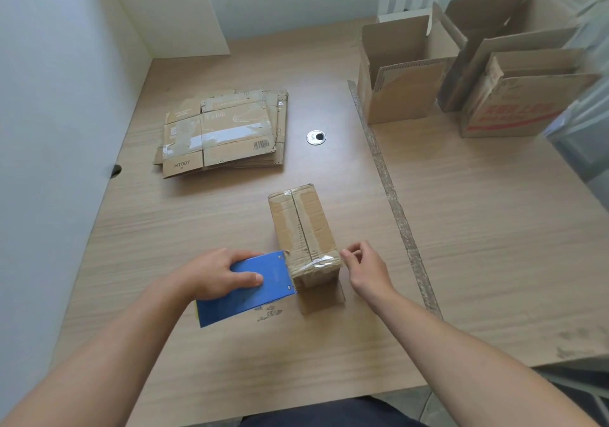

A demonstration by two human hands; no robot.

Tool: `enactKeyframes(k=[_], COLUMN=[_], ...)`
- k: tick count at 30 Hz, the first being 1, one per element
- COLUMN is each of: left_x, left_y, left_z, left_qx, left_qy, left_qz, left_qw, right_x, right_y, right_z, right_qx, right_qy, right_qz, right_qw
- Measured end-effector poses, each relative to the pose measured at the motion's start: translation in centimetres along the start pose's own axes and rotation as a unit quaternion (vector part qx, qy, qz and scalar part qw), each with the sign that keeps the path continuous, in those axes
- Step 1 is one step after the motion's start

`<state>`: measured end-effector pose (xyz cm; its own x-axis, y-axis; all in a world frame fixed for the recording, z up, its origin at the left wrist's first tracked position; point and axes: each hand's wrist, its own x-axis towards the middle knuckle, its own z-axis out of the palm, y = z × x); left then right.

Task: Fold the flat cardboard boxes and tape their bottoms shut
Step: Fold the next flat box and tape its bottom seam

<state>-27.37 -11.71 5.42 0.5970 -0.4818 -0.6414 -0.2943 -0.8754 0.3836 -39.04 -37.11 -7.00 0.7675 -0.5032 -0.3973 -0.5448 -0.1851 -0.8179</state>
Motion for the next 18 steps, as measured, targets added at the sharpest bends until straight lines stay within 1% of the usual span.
enactKeyframes(k=[2,3,4,5,6,7,8,10,13,16,18], left_x=[0.0,0.0,0.0,0.1,0.1,0.2,0.2,0.4,0.6,0.7,0.7], left_y=[-0.1,-0.2,-0.2,-0.1,-0.2,-0.2,-0.3,-0.4,-0.5,-0.5,-0.5], left_z=[0.0,0.0,0.0,0.0,0.0,0.0,0.0,0.0,0.0,0.1,0.3], left_qx=[0.002,0.005,0.008,0.011,0.013,0.016,0.016,0.013,0.010,0.009,0.001], left_qy=[-0.001,0.000,0.001,0.002,0.003,0.004,0.004,0.000,-0.007,-0.007,-0.002], left_qz=[0.000,-0.001,-0.001,-0.003,-0.006,-0.007,-0.007,-0.007,-0.002,0.005,0.012], left_qw=[1.000,1.000,1.000,1.000,1.000,1.000,1.000,1.000,1.000,1.000,1.000], right_x=[-0.2,-0.4,-0.8,-1.3,-1.6,-1.7,-1.6,-1.0,0.1,0.8,0.9], right_y=[-0.7,-0.9,-1.2,-1.6,-2.0,-2.4,-2.7,-3.2,-3.1,-2.8,-2.8], right_z=[-1.2,-1.8,-2.4,-3.0,-3.3,-3.4,-3.3,-2.9,-2.7,-2.9,-2.8], right_qx=[-0.052,-0.057,-0.061,-0.076,-0.104,-0.139,-0.177,-0.222,-0.249,-0.288,-0.314], right_qy=[0.041,0.054,0.053,0.034,-0.005,-0.050,-0.089,-0.128,-0.151,-0.148,-0.102], right_qz=[-0.047,-0.087,-0.148,-0.220,-0.287,-0.338,-0.370,-0.393,-0.401,-0.447,-0.500], right_qw=[0.997,0.993,0.986,0.972,0.952,0.930,0.908,0.883,0.869,0.834,0.800])
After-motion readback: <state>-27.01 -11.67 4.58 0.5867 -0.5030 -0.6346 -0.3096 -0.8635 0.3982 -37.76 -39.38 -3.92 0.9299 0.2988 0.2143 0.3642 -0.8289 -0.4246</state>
